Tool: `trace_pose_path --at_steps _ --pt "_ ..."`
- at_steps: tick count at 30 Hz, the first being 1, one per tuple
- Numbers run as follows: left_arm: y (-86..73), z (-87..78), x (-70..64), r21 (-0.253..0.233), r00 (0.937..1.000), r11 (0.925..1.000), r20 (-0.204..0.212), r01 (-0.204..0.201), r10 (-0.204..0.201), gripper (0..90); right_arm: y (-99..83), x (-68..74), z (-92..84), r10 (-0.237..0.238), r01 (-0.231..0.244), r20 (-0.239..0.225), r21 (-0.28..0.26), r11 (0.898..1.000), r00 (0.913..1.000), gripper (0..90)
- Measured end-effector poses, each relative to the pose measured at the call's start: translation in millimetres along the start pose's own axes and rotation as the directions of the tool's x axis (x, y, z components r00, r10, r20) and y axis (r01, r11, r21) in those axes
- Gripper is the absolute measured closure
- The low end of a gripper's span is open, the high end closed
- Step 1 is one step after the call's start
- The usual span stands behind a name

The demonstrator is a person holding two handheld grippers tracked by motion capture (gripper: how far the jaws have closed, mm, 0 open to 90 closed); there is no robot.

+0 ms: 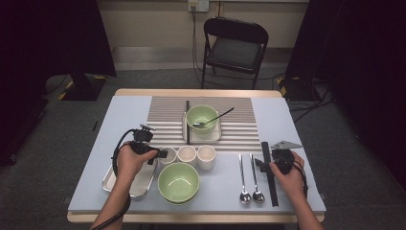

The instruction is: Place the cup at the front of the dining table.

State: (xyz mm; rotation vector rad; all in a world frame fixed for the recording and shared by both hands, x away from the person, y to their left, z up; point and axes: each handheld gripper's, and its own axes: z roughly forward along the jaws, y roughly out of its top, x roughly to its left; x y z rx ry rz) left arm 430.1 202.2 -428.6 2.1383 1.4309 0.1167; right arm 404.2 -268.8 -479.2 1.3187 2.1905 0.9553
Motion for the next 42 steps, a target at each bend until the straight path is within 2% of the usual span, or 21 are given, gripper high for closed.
trace_pose_path --at_steps 8,11,19,24,29,39,42 --pt "0.0 0.8 -3.2 0.006 0.9997 0.9997 0.009 -0.022 0.022 45.2 0.0 0.0 0.0 0.000 0.000 0.000 0.000 1.000 1.0000 15.2" --pt "-0.8 1.3 -3.0 -0.001 0.9997 0.9998 0.017 -0.018 0.018 46.4 0.0 0.1 0.0 0.000 0.000 0.000 0.000 1.000 1.0000 15.2" --pt "-3.0 3.9 -5.1 -0.006 0.9987 0.9987 0.004 -0.051 0.051 50.4 0.0 0.1 0.0 0.000 0.000 0.000 0.000 1.000 1.0000 15.2" --pt "-4.2 3.9 -5.6 -0.013 0.9984 0.9983 0.006 -0.057 0.057 51.5 0.0 0.1 -0.1 -0.001 0.001 0.001 0.000 1.000 1.0000 15.3" --pt "-4.2 3.7 -6.7 -0.008 0.9983 0.9986 0.025 -0.052 0.052 58.5 -0.1 0.1 0.0 -0.001 0.001 0.000 -0.001 1.000 1.0000 15.2" --pt "-3.9 3.4 -8.0 0.024 0.9983 0.9984 0.029 -0.051 0.050 75.8 -0.1 0.1 0.0 -0.001 0.001 0.000 -0.001 1.000 1.0000 15.2" --pt "-3.9 3.1 -9.7 0.026 0.9986 0.9982 0.009 -0.053 0.053 77.6 -0.1 0.1 0.0 0.000 0.000 0.000 -0.001 1.000 1.0000 15.3"
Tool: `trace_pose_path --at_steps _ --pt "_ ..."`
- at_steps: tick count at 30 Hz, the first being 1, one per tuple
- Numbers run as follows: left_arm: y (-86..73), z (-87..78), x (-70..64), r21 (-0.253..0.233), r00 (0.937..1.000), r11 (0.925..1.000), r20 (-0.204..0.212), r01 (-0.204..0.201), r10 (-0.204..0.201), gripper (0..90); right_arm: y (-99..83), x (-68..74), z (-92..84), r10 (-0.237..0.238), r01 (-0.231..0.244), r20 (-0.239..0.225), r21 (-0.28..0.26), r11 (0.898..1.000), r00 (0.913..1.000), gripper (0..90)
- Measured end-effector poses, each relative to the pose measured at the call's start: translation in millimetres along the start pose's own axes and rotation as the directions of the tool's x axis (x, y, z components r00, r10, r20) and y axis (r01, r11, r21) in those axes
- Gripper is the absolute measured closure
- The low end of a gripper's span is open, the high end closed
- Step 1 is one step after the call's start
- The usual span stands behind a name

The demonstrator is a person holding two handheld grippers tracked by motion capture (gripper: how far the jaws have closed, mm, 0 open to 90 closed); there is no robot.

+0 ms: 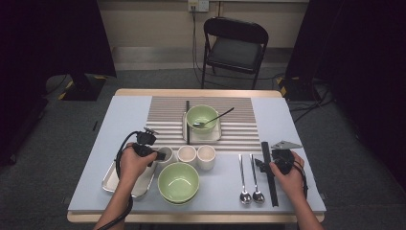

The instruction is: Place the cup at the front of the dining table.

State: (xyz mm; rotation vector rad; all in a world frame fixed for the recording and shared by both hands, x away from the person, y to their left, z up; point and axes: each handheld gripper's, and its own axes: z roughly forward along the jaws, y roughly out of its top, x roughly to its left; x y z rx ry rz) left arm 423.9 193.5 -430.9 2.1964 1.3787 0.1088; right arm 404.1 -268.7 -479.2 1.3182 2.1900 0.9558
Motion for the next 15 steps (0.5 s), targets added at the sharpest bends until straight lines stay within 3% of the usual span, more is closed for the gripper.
trace_pose_path --at_steps 3,15 --pt "0.8 -0.8 -1.2 0.016 0.9997 0.9997 -0.012 -0.020 0.020 77.8 0.0 0.0 0.0 0.000 0.000 0.000 0.000 1.000 1.0000 15.2" --pt "1.4 -2.9 -2.8 0.024 0.9998 0.9997 -0.021 0.006 -0.005 78.5 0.0 -0.1 0.0 0.000 0.000 0.000 0.000 1.000 1.0000 15.2"
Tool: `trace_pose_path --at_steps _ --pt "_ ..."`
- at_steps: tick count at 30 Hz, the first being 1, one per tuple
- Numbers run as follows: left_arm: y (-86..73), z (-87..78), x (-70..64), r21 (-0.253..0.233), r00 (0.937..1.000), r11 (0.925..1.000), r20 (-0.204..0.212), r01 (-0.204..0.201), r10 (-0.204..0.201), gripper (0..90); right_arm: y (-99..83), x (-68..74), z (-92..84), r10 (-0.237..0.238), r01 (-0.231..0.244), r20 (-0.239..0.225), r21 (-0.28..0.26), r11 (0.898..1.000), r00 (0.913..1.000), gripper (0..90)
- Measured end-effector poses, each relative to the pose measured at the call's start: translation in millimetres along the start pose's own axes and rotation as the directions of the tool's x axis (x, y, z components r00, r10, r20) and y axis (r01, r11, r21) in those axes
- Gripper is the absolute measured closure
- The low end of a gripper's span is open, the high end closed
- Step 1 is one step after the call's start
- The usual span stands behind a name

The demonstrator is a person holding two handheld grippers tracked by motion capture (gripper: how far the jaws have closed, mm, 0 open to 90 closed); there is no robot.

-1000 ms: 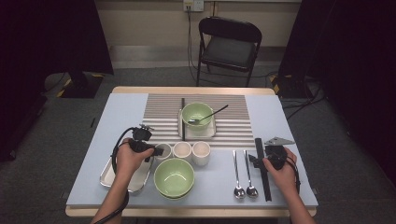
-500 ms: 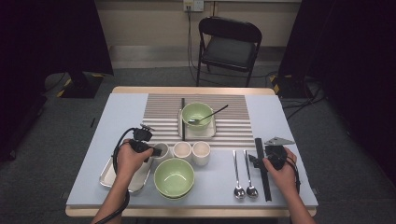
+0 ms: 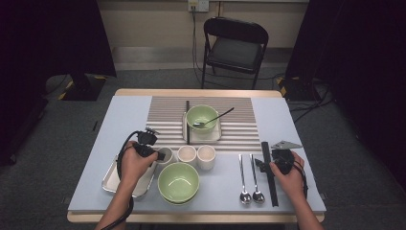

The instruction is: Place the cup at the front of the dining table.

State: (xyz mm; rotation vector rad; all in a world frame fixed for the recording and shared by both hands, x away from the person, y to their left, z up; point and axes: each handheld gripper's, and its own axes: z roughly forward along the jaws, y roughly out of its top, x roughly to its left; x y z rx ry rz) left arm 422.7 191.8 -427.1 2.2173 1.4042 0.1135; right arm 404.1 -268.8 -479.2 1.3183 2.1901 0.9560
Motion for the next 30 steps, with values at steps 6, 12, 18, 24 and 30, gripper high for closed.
trace_pose_path --at_steps 6,12,18,24,30 --pt "-5.2 -2.8 5.1 -0.030 0.9986 0.9986 0.032 0.044 -0.043 79.9 0.1 0.0 0.0 0.000 0.000 0.000 0.000 1.000 1.0000 15.2" --pt "-7.4 -5.2 9.7 -0.043 0.9936 0.9951 0.073 0.090 -0.086 80.5 0.1 0.0 0.0 0.000 0.000 0.000 0.001 1.000 1.0000 15.2" --pt "-5.7 -12.6 14.3 -0.068 0.9874 0.9899 0.106 0.124 -0.117 80.9 0.1 -0.1 0.0 0.001 -0.001 0.000 0.000 1.000 1.0000 15.2" --pt "-4.0 -20.1 17.6 -0.089 0.9855 0.9862 0.110 0.140 -0.130 81.0 0.0 -0.1 0.1 0.000 0.000 0.000 0.000 1.000 1.0000 15.2" --pt "-0.5 -28.9 19.8 -0.104 0.9830 0.9830 0.120 0.151 -0.139 81.2 0.1 0.0 0.1 0.001 -0.001 0.000 0.000 1.000 1.0000 15.2"
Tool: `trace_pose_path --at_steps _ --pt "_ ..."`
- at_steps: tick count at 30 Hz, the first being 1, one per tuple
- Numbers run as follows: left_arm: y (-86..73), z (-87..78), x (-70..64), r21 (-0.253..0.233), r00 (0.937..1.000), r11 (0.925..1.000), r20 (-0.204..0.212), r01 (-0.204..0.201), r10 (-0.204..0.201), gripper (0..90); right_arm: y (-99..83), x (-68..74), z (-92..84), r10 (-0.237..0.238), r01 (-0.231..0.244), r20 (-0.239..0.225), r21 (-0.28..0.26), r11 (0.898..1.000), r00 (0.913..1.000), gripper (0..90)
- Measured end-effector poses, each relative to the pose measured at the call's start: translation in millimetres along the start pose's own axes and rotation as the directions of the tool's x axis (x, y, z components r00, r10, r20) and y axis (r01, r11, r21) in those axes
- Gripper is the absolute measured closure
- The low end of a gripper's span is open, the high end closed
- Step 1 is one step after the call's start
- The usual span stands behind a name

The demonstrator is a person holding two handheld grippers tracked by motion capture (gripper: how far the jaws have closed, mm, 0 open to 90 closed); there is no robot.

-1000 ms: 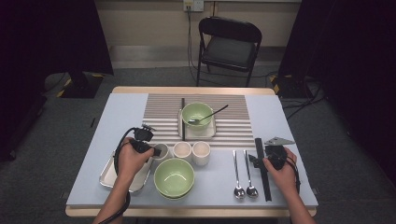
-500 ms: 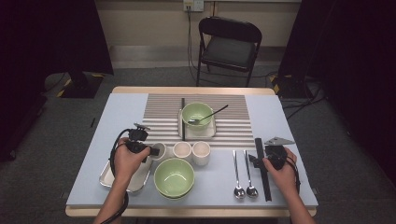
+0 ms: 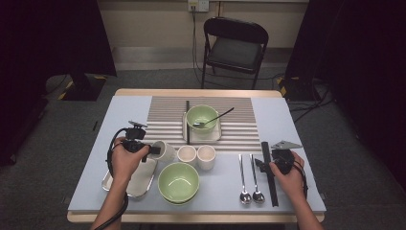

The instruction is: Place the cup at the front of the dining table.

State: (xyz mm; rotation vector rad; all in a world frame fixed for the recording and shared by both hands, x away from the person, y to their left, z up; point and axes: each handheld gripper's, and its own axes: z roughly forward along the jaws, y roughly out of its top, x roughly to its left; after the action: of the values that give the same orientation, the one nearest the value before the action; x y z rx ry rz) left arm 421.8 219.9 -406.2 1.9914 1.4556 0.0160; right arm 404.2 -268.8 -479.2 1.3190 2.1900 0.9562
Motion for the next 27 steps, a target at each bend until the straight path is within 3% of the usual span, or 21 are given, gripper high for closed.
trace_pose_path --at_steps 4,7,15,27 --pt "2.2 -3.6 0.1 0.001 1.0000 1.0000 -0.009 -0.003 0.003 81.3 0.0 0.0 0.0 0.000 0.000 0.000 0.000 1.000 1.0000 15.2" --pt "3.0 -4.8 2.1 -0.003 0.9999 1.0000 0.009 0.007 -0.007 81.3 0.0 0.1 0.0 -0.001 0.001 0.000 0.000 1.000 1.0000 15.2" --pt "6.3 -9.8 5.2 -0.018 0.9998 0.9998 -0.017 0.012 -0.012 81.5 -0.1 0.1 0.0 -0.001 0.001 0.000 0.000 1.000 1.0000 15.2" --pt "10.3 -15.5 8.5 -0.044 0.9994 0.9986 -0.017 0.029 -0.029 81.6 -0.1 0.1 0.0 0.000 0.000 0.000 0.000 1.000 1.0000 15.2"
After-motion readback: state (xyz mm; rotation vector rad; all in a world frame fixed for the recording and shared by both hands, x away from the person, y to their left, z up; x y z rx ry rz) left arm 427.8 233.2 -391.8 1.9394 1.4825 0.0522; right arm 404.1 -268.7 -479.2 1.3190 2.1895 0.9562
